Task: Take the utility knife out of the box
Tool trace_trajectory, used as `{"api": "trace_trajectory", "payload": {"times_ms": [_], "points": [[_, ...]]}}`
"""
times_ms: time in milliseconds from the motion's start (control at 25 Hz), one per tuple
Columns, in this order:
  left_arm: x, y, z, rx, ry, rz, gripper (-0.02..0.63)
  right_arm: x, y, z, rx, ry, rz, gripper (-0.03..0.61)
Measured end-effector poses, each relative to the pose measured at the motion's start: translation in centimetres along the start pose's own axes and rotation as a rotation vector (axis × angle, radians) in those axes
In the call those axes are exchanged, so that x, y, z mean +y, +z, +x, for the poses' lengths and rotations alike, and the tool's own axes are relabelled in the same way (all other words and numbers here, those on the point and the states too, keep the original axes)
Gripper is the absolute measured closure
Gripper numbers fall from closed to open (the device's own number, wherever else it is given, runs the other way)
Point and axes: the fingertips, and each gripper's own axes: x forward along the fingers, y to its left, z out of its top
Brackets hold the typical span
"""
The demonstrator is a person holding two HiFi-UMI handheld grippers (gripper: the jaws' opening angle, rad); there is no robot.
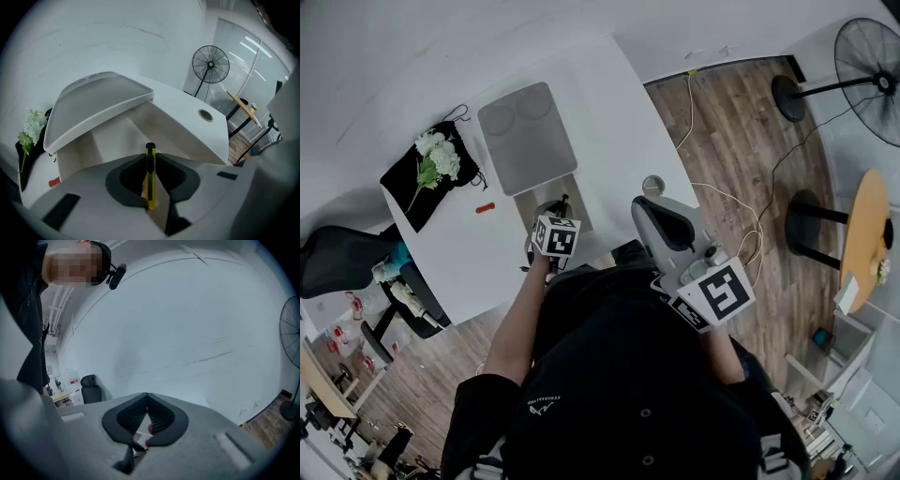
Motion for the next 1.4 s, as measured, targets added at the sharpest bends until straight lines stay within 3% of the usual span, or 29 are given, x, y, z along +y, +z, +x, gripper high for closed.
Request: {"api": "trace_trajectory", "payload": {"times_ms": [840, 1400], "points": [[2.3, 2.2, -7.8, -0.237, 0.041, -0.116, 0.552, 3.6, -1.1, 1.2, 0.022, 0.091, -0.001, 0.574], [3.8, 3.2, -16.6, -0.469, 0.057, -0.176, 0.552, 9.4, -2.7, 1.2, 0.038, 0.149, -0.036, 0.574]]}}
